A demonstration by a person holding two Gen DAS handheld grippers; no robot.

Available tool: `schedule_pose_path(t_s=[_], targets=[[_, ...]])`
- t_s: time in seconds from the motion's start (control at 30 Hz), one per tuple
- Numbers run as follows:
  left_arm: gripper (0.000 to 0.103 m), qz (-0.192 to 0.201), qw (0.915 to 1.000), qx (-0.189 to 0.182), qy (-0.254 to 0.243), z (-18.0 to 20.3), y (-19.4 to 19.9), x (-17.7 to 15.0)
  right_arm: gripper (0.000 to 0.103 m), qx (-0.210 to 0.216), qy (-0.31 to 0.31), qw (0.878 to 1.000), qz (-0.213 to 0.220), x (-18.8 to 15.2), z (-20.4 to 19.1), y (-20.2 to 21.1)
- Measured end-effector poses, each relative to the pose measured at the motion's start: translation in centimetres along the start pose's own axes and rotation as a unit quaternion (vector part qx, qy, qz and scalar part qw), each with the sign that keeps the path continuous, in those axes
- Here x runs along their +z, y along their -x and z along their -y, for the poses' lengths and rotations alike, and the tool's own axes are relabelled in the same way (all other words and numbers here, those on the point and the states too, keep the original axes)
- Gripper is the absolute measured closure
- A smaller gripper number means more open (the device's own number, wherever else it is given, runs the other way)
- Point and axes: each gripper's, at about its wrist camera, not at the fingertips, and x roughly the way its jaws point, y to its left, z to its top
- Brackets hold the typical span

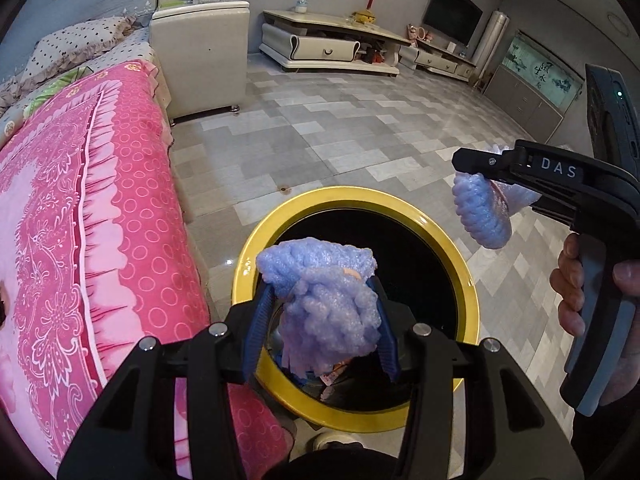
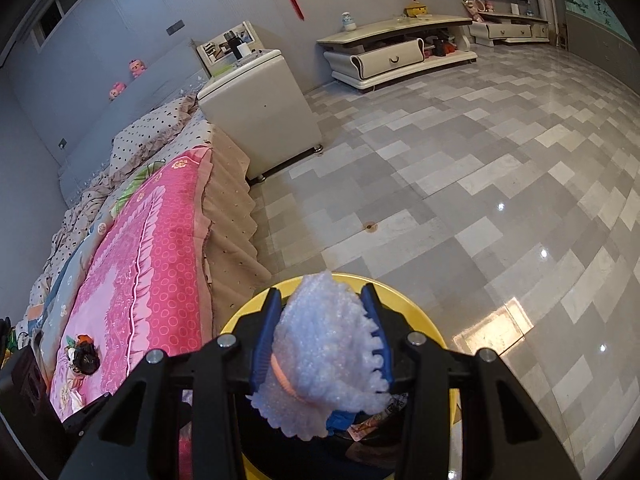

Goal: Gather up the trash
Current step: 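Open both tools to drop the puffs into the bin, then move both tools back over the bed toward the tissue and black bag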

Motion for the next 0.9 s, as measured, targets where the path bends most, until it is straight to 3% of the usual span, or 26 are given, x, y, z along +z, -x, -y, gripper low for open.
schedule_pose_path(t_s=[0.2,0.37,0.57,0.73,0.9], targets=[[0.055,0.008,1.0,-0.001,-0.002,0.0,0.2,0.2,0.062,-0.003,0.001,1.0,0.009,0.4,0.1,0.3],[0.043,0.011,0.9999,-0.005,-0.005,0.0,1.0,0.1,0.057,-0.014,0.001,1.0,0.011,0.7,0.2,0.5],[0.029,0.009,0.9999,-0.008,0.007,-0.8,1.7,-0.4,0.038,-0.022,-0.009,1.0,0.005,0.5,0.6,0.7],[0.02,0.016,0.9994,0.014,0.026,-2.8,3.0,-0.8,0.032,-0.026,-0.008,1.0,0.004,-0.1,0.5,1.3],[0.02,0.024,0.9974,0.046,0.051,-6.6,4.7,-1.5,0.032,-0.009,-0.003,1.0,-0.002,-0.7,-0.5,2.0]])
